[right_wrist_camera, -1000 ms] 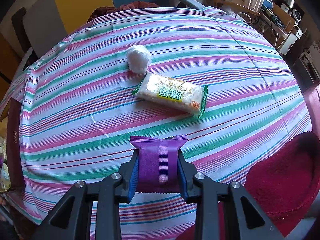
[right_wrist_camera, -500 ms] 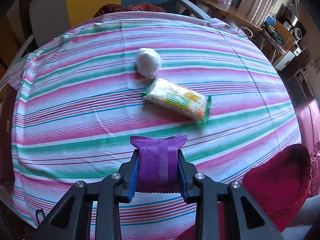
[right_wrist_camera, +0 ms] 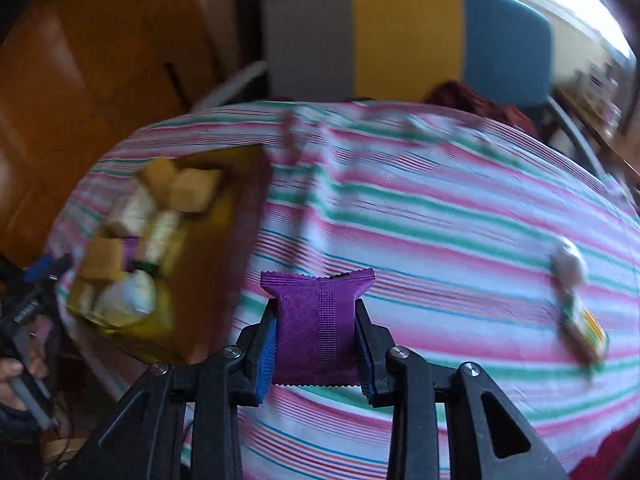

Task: Organize objects
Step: 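Carry the purple packet into the gold tray and open the right gripper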

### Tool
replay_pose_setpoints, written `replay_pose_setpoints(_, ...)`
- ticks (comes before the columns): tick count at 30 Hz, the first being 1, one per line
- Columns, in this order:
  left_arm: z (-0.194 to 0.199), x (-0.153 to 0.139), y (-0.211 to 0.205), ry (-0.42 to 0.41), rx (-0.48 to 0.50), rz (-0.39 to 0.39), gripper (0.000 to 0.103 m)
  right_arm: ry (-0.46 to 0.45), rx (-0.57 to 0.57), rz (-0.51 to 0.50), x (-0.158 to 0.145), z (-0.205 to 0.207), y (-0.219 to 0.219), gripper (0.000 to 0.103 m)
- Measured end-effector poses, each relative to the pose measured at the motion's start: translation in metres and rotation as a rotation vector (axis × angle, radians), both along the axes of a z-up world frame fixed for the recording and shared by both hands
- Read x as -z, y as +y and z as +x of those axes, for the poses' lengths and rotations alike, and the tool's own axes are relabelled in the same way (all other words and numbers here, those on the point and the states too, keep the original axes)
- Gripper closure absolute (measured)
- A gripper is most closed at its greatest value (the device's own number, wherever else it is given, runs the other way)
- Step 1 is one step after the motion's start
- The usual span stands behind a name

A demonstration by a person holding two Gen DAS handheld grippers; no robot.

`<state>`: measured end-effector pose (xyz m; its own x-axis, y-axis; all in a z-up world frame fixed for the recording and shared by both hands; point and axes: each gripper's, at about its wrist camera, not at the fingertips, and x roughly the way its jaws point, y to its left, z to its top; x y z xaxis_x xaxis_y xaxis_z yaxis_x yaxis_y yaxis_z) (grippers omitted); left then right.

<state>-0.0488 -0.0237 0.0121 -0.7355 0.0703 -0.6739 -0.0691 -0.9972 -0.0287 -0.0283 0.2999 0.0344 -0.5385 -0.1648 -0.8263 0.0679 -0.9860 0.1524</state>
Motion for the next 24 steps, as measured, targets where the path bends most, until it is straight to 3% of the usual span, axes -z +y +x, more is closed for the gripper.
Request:
replay_pose_setpoints(5, 0.003, 0.002, -0.002, -0.005, -0.006, 0.002, 0.019, 0.007, -0.132, -0.004, -0.001, -0.03, -0.075, 0.07)
replay_pose_setpoints(11, 0.004, 0.002, -0.004, -0.005, -0.008, 0.009, 0.019, -0.057, -0.208, 0.034, 0.036, -0.063, -0.123, 0.069)
replay_pose_setpoints(15, 0.002, 0.005, -0.005, -0.021, -0.008, 0.014, 0.019, -0.105, -0.214, 0.027, 0.061, -0.079, -0.141, 0.068)
replay_pose_setpoints(18, 0.001, 0.009, -0.005, -0.033, -0.006, 0.017, 0.019, -0.12, -0.213, -0.003, 0.072, -0.081, -0.147, 0.06)
replay_pose_setpoints(24, 0.001, 0.011, -0.004, -0.04, -0.004, 0.017, 0.019, -0.097, -0.204, -0.021, 0.07, -0.071, -0.147, 0.059)
